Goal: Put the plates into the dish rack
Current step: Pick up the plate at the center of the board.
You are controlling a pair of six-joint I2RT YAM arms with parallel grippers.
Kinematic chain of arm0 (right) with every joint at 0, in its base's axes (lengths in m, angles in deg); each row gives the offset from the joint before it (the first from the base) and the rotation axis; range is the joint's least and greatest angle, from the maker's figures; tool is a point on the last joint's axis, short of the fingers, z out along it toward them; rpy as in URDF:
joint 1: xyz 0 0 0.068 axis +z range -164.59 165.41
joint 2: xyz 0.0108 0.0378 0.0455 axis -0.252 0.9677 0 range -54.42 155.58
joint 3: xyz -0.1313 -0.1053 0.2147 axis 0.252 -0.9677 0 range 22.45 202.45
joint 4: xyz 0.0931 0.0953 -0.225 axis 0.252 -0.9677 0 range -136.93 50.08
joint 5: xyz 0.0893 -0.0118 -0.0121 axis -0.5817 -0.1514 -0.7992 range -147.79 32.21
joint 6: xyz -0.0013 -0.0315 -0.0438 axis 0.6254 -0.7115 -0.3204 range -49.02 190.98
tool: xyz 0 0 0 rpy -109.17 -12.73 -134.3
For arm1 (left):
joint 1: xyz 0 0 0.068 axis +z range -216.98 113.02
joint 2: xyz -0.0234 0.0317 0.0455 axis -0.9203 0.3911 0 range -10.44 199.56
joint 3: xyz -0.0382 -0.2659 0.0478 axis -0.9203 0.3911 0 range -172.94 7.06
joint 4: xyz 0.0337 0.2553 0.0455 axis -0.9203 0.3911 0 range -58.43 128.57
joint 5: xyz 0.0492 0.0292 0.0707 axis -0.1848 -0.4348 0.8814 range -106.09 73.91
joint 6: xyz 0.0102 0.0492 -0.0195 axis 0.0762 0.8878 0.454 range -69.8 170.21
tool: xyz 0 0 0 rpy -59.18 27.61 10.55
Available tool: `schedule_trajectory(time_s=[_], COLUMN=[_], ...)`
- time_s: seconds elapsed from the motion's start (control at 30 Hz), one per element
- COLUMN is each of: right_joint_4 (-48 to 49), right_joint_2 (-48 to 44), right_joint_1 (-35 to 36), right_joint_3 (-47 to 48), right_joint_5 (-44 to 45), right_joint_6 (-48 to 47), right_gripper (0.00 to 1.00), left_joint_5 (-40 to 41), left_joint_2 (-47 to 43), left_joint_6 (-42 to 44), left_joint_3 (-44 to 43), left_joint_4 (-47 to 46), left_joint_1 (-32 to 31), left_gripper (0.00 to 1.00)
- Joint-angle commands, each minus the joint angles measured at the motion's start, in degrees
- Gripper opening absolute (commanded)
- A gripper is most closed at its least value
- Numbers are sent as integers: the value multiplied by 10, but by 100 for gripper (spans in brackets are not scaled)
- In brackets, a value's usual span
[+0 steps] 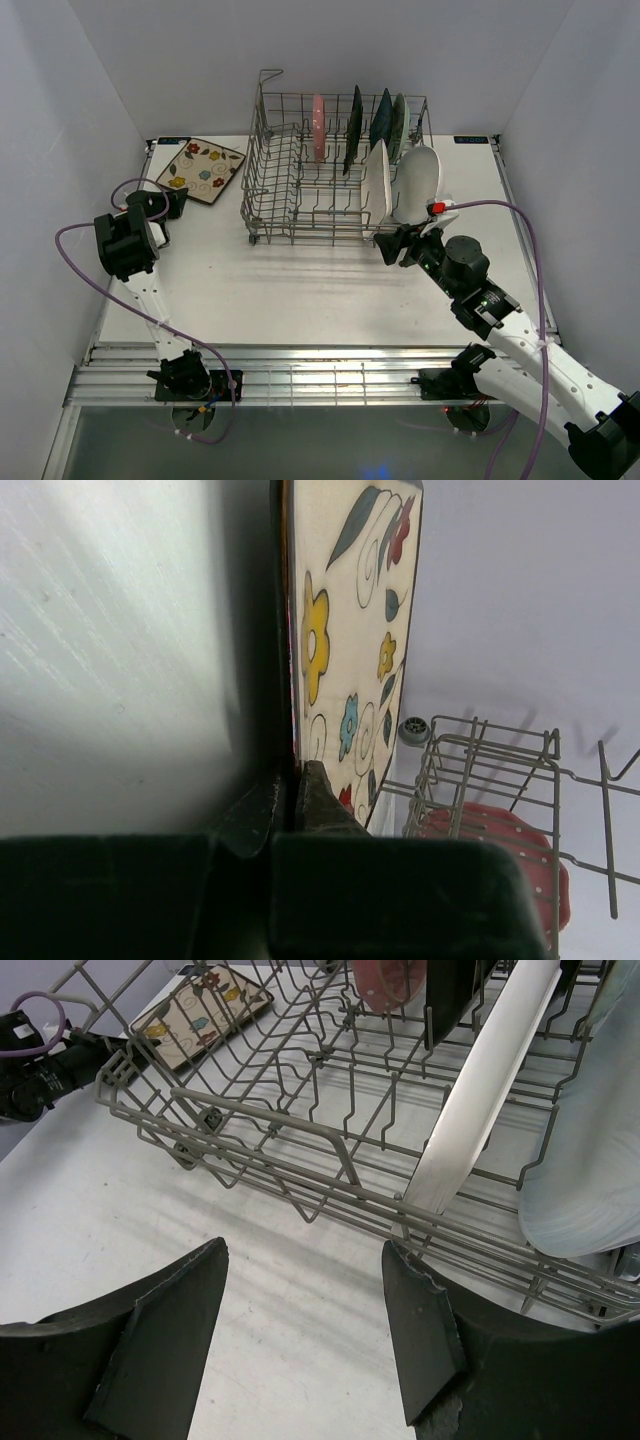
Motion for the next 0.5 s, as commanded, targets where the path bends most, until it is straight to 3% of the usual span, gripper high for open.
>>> schedule_trajectory(time_s=[0.0, 0.47], right_joint_4=[24, 39], right_joint_2=[-10, 12], right_joint_1=[2, 2], right_joint_3=[0, 0], right_joint_5=[4, -13], right_joint_6=[5, 3], right_gripper=[69, 69], left_joint_5=[-33, -95], left_joint_2=[-9, -126], left_joint_6=[23, -21], left_joint_3=[5, 100], left_joint_4=[31, -29], left_joint_1=[1, 56], left_gripper=[0, 0])
